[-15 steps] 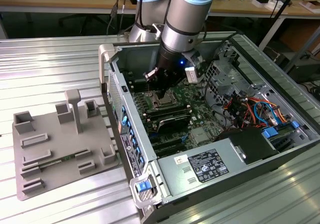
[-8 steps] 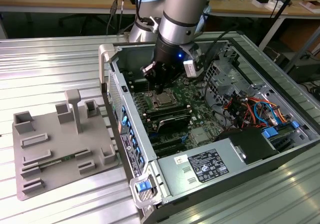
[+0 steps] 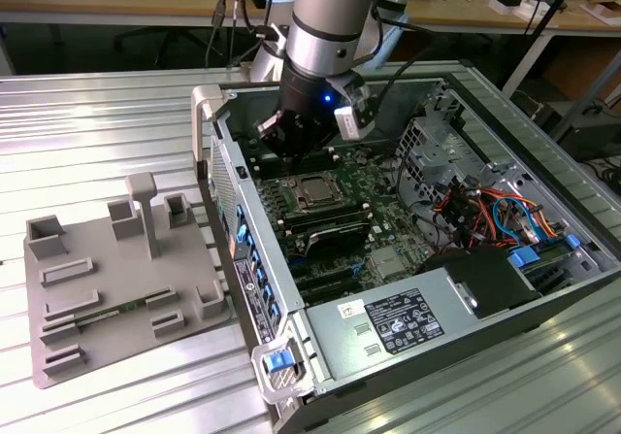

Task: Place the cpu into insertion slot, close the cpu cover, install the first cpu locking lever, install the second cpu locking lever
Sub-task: 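Install the first cpu locking lever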

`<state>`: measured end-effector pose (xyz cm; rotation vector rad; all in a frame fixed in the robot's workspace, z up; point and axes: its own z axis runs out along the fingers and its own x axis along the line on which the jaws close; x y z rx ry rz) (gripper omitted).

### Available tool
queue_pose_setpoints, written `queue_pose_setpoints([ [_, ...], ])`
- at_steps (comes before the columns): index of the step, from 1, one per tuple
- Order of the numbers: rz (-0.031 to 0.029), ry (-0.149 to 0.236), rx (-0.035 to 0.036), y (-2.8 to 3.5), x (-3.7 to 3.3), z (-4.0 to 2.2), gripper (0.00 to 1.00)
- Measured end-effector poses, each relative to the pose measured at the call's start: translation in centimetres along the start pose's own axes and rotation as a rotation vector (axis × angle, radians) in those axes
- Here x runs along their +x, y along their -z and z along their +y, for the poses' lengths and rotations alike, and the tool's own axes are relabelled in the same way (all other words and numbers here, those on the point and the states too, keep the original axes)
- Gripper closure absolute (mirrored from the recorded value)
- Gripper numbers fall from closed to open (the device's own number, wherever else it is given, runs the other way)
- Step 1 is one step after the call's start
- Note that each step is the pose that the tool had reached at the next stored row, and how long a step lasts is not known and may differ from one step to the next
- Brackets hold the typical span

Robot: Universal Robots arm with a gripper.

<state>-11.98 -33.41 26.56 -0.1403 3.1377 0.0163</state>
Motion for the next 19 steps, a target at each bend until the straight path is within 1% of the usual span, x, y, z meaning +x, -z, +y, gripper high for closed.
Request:
queue_pose_setpoints([
  [1,-0.0001,0.000,-0.0001,-0.01,0.09,0.41,0.89],
  [3,0.0000,0.000,0.0000,-0.01,0.21,1.00,0.89],
  [4,-0.0001,0.000,-0.0012,-0.01,0.24,1.33,0.89],
  [7,-0.0007,0.000,-0.0070,-0.06,0.21,1.86,0.89],
  [8,-0.0007,0.000,-0.0076,-0.10,0.20,1.99,0.89],
  [9,-0.0008,0.000,-0.0085,-0.16,0.16,2.35,0.89],
  [13,-0.0008,0.000,-0.0098,-0.36,0.08,3.33,0.89],
  [15,-0.0008,0.002,-0.0108,-0.59,0.01,3.55,0.89],
  [19,-0.0006,0.005,-0.0114,-0.82,-0.23,3.67,0.89],
])
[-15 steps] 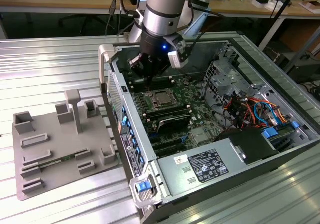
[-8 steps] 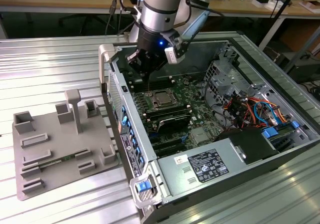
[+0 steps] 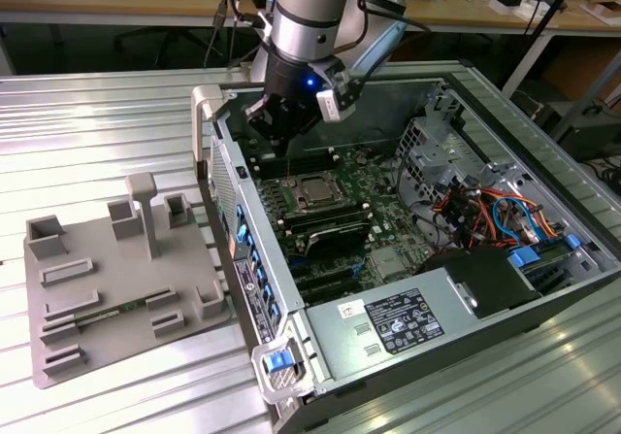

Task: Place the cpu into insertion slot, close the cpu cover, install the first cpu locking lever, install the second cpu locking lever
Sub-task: 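Install the first cpu locking lever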

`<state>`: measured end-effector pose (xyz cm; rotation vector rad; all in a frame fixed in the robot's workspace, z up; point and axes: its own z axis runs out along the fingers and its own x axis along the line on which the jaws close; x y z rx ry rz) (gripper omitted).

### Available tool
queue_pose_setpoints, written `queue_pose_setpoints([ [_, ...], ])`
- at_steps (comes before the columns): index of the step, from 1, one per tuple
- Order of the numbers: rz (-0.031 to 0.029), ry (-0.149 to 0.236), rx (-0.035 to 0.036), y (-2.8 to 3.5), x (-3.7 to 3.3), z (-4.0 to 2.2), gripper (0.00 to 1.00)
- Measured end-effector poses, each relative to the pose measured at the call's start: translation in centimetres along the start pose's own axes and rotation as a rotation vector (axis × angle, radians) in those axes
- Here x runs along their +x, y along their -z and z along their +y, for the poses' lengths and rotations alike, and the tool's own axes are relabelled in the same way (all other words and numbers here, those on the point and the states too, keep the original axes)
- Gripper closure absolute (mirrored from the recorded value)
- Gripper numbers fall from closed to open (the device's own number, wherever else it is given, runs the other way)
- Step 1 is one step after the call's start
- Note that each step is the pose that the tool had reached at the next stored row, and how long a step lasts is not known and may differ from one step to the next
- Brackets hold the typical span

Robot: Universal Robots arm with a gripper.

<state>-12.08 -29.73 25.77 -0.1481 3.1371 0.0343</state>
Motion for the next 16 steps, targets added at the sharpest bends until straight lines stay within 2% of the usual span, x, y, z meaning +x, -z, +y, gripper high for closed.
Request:
queue_pose_setpoints([
  [8,0.0013,0.008,-0.0007,-0.35,-1.00,0.06,0.89],
  [10,0.0022,0.011,-0.0012,-0.41,-1.48,0.01,0.89],
  [16,0.0041,0.014,-0.0015,-0.68,-2.13,-0.05,0.89],
])
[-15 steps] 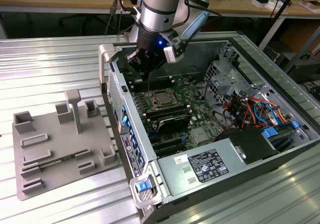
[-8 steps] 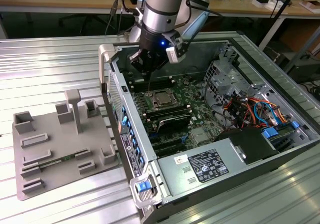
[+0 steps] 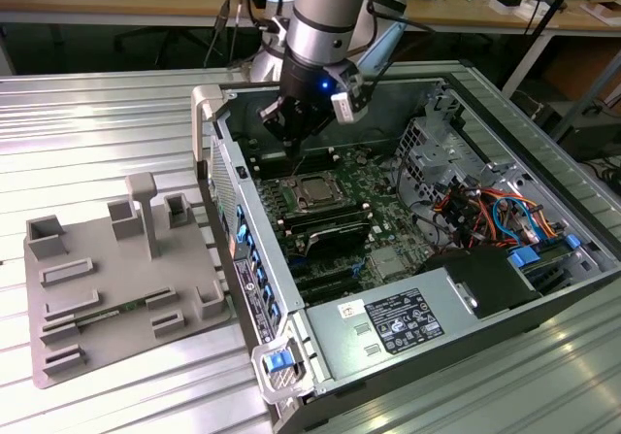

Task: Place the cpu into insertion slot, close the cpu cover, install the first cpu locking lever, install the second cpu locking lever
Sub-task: 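Install the first cpu locking lever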

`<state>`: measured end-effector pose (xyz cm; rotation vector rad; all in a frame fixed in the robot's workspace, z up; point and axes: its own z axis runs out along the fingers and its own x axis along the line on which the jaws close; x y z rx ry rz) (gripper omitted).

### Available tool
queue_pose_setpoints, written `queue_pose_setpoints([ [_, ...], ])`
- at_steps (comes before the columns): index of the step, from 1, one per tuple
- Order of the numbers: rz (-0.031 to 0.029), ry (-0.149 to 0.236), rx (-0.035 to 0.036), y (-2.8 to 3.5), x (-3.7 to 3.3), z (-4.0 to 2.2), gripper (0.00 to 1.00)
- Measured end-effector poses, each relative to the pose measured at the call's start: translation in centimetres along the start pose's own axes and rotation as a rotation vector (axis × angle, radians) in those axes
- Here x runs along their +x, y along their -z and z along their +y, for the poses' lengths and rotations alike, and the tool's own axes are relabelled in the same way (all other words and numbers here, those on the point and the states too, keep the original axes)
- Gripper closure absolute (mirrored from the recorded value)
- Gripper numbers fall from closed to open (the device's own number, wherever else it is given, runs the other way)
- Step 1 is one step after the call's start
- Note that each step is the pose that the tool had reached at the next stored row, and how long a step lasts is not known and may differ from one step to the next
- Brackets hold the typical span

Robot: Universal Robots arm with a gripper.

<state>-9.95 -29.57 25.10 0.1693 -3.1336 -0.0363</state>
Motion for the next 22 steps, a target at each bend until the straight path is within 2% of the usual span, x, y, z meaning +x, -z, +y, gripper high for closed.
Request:
queue_pose_setpoints([
  [14,0.0021,0.003,-0.0003,-2.07,-0.97,-0.15,0.89],
  [22,0.0028,0.006,-0.0004,-2.95,-1.69,-0.25,0.89],
])
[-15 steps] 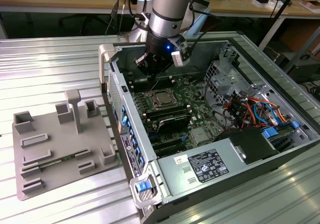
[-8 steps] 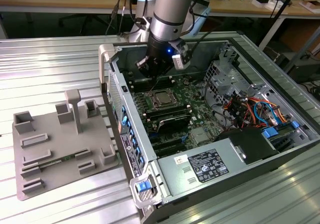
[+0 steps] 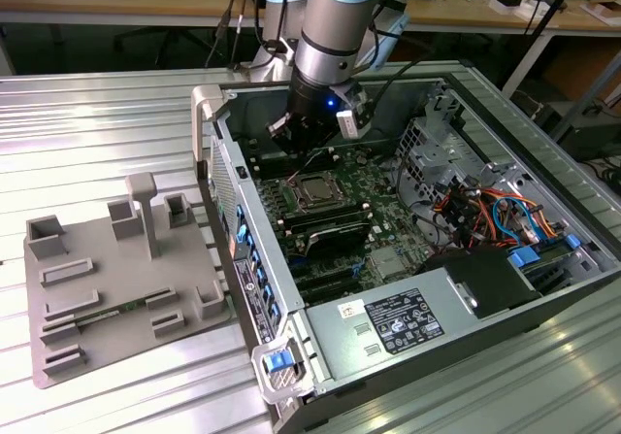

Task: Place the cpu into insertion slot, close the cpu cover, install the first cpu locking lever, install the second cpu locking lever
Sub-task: 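Install the first cpu locking lever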

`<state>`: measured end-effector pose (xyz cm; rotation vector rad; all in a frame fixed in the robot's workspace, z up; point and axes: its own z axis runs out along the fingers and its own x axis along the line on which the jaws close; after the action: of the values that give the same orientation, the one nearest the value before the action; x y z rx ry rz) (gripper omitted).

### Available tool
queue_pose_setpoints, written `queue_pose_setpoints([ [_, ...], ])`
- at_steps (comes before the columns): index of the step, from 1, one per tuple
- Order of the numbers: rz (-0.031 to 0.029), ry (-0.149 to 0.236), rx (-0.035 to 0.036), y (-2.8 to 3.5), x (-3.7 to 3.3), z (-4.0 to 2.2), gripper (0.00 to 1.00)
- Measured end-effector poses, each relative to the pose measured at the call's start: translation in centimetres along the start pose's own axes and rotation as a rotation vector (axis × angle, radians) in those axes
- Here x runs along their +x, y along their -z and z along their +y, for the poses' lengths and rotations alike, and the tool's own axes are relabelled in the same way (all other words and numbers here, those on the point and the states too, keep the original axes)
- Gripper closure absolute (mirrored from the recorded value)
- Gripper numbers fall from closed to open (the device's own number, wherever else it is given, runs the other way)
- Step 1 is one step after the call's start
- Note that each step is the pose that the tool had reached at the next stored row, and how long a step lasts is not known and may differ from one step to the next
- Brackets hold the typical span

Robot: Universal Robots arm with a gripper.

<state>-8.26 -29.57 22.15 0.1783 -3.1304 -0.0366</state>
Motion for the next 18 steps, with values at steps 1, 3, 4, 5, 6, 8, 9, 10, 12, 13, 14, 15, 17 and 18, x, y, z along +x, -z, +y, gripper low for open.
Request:
queue_pose_setpoints([
  [1,0.0001,0.000,0.0001,-0.07,-0.09,-0.01,0.89],
  [3,0.0002,0.001,0.0000,-0.22,-0.28,-0.04,0.89],
  [4,0.0004,0.002,0.0000,-0.29,-0.38,-0.05,0.89],
  [5,0.0004,0.002,0.0000,-0.33,-0.44,-0.06,0.89],
  [6,0.0004,0.002,0.0001,-0.42,-0.57,-0.07,0.89],
  [8,0.0006,0.002,0.0001,-0.54,-0.73,-0.10,0.89],
  [9,0.0006,0.003,0.0000,-0.60,-0.80,-0.11,0.89],
  [10,0.0006,0.003,0.0001,-0.66,-0.86,-0.11,0.89],
  [12,0.0006,0.003,0.0000,-0.81,-0.99,-0.13,0.89],
  [13,0.0007,0.003,0.0000,-0.87,-1.06,-0.14,0.89],
  [14,0.0006,0.003,0.0000,-0.92,-1.11,-0.15,0.89],
  [15,0.0007,0.003,0.0001,-0.99,-1.18,-0.16,0.89],
  [17,0.0007,0.004,0.0000,-1.14,-1.35,-0.18,0.89],
  [18,0.0009,0.004,0.0001,-1.19,-1.45,-0.20,0.89],
])
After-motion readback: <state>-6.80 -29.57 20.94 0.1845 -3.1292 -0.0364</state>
